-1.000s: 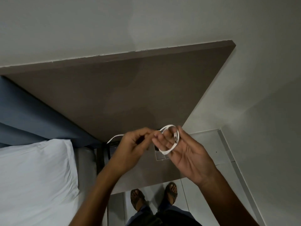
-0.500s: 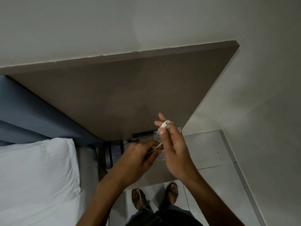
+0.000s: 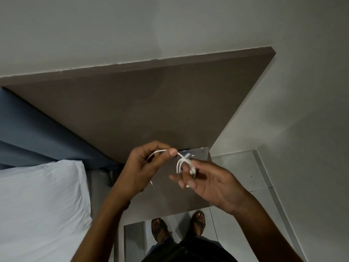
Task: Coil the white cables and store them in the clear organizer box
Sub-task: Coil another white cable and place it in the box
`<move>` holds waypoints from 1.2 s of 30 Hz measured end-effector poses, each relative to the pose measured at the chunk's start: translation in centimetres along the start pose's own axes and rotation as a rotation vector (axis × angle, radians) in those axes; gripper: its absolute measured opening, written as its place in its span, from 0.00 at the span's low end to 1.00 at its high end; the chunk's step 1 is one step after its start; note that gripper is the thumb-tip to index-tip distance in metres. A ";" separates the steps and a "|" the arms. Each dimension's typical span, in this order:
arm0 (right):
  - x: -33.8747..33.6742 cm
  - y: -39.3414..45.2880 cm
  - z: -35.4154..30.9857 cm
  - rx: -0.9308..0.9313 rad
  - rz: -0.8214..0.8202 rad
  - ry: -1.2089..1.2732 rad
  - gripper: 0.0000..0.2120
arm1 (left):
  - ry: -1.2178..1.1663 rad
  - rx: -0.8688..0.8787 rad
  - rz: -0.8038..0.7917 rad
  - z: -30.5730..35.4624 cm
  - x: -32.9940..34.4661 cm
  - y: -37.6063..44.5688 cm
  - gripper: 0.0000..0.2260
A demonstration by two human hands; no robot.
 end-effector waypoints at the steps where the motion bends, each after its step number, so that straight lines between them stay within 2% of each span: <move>1: 0.6 0.2 -0.5 -0.036 -0.043 0.199 0.17 | -0.030 -0.021 0.022 -0.6 0.0 -0.1 0.08; 3: 1.2 0.5 -1.4 -0.121 -0.082 0.487 0.16 | -0.040 -0.060 0.029 -1.7 0.4 -0.5 0.09; 4: 1.1 0.7 -1.7 -0.159 -0.043 0.566 0.16 | -0.038 -0.067 0.010 -2.1 1.0 -0.9 0.11; 7: 0.4 1.4 -2.5 -0.257 0.076 0.651 0.15 | -0.021 -0.102 -0.057 -2.8 3.3 -2.1 0.18; 9: -0.2 2.2 -2.6 -0.294 0.149 0.608 0.14 | -0.010 -0.138 -0.103 -3.1 4.4 -2.5 0.19; 11: -1.1 2.6 -2.4 -0.299 0.283 0.374 0.15 | 0.068 -0.137 -0.153 -3.2 4.8 -2.7 0.17; 14: -2.2 1.9 -1.9 -0.240 0.547 -0.268 0.17 | 0.216 -0.139 -0.240 -3.3 4.6 -2.8 0.13; 16: -2.7 1.4 -2.0 -0.197 0.636 -0.651 0.16 | 0.269 -0.181 -0.289 -3.6 3.8 -2.9 0.10; 19: -2.9 1.3 -1.6 -0.112 0.517 -0.927 0.14 | 0.330 -0.180 -0.332 -3.0 2.5 -2.7 0.09; 22: -3.4 1.0 -0.3 0.067 0.368 -1.040 0.12 | 0.279 -0.143 -0.328 -0.9 1.1 -1.9 0.08; 25: -2.9 0.5 0.8 0.175 0.235 -0.840 0.15 | 0.252 -0.079 -0.248 0.9 -0.7 -0.5 0.09; 28: -1.2 0.2 1.4 0.169 0.121 -0.449 0.18 | 0.203 -0.020 -0.169 1.4 -1.0 0.5 0.11; 31: 0.9 0.7 0.6 0.076 0.033 0.056 0.14 | 0.079 -0.017 -0.064 0.5 -0.6 0.9 0.13; 33: 1.6 1.3 -0.5 -0.009 0.042 0.340 0.12 | 0.022 -0.049 -0.007 -0.6 -0.2 0.8 0.14; 36: 0.6 1.7 -2.0 -0.149 0.202 0.478 0.10 | 0.032 -0.090 -0.059 -1.7 1.8 -0.1 0.15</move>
Point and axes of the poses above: each hand's wrist, its own y-axis towards the middle knuckle, its own x-axis out of the palm, z = x × y, the point moved 8 cm from there along y, towards the middle knuckle, and after that the axes turned 14 degrees about -y, right-handed, at the moved point
